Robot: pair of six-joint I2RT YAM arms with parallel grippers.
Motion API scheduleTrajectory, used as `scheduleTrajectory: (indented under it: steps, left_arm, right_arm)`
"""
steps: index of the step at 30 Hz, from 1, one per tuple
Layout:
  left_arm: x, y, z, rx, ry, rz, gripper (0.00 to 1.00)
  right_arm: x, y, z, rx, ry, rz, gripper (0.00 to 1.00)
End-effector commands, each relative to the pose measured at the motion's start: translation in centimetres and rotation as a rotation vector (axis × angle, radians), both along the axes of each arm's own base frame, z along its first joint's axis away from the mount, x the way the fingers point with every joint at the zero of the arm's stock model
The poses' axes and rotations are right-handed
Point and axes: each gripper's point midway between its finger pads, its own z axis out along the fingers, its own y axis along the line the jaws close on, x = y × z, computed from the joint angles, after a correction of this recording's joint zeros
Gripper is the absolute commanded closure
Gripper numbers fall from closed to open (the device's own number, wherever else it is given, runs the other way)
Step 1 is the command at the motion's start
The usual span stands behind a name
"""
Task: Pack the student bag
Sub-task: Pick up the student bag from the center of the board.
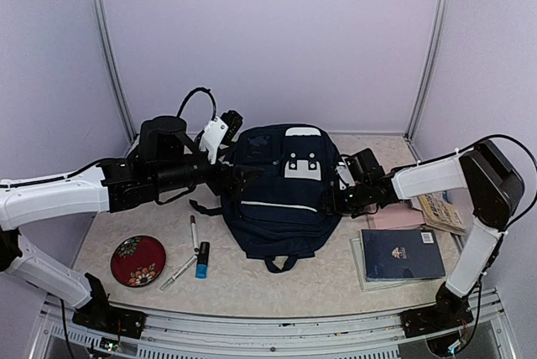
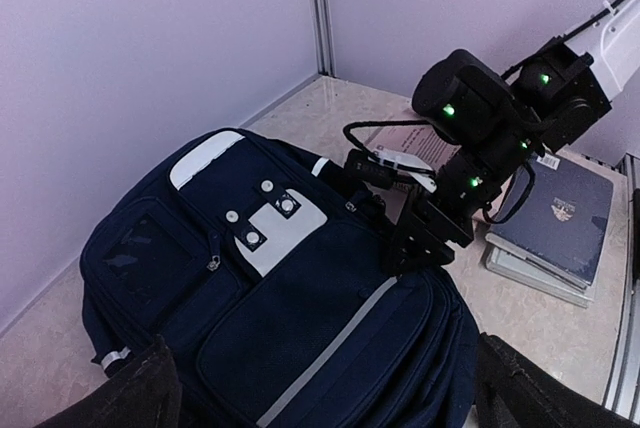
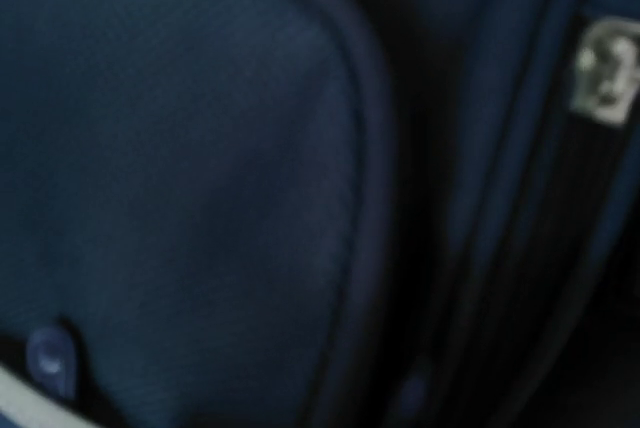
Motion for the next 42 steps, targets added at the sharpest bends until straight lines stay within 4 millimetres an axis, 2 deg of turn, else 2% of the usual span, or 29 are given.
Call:
scheduleTrajectory:
  steps: [1, 5, 8, 11, 18, 22, 25, 33, 37, 40, 42]
  left_arm:
    - [-0.2, 0.6, 1.3, -0.003, -0.081, 0.006, 0.01]
    - [-0.2, 0.9, 1.5, 0.000, -0.095, 0.015, 0.01]
    - [-0.2, 1.2, 1.7, -0.004, -0.110, 0.018, 0.01]
    - [-0.2, 1.3, 1.8, -0.006, -0.113, 0.021, 0.01]
    - [-0.1, 1.3, 1.6, 0.003, -0.110, 0.027, 0.01]
    - [-0.1, 1.4, 1.6, 0.009, -0.113, 0.027, 0.01]
    - [-0.2, 1.1, 1.2, 0.023, -0.105, 0.014, 0.01]
    - [-1.3, 0.3, 1.1, 0.034, -0.109, -0.068, 0.01]
    - [-2.1, -0.2, 1.6, 0.073, -0.129, -0.119, 0.01]
    - [-2.4, -0.2, 2.3, 0.120, -0.107, -0.140, 0.01]
    - [-2.9, -0.4, 3.4, 0.122, -0.090, -0.172, 0.01]
  right_arm:
    - [0.2, 1.2, -1.5, -0.070, 0.041, 0.024, 0.55]
    - [0.4, 1.7, -0.8, -0.061, 0.020, 0.049, 1.00]
    - [1.0, 1.2, 1.3, -0.088, -0.037, 0.047, 1.00]
    - [1.8, 0.9, 4.8, -0.112, -0.117, 0.057, 1.00]
    - [2.7, 0.6, 16.3, -0.117, -0.358, 0.101, 1.00]
    - [1.5, 0.9, 22.3, -0.082, -0.499, 0.185, 1.00]
    - [0.5, 0.7, 26.2, -0.100, -0.614, 0.244, 1.00]
    - [-2.4, -0.5, 34.1, -0.222, -0.927, 0.407, 1.00]
    - [-4.9, 0.2, 37.3, -0.225, -1.077, 0.514, 1.00]
    - [-7.3, 1.8, 38.0, -0.219, -1.170, 0.614, 1.00]
    - [-8.4, 2.9, 37.1, -0.251, -1.209, 0.668, 1.00]
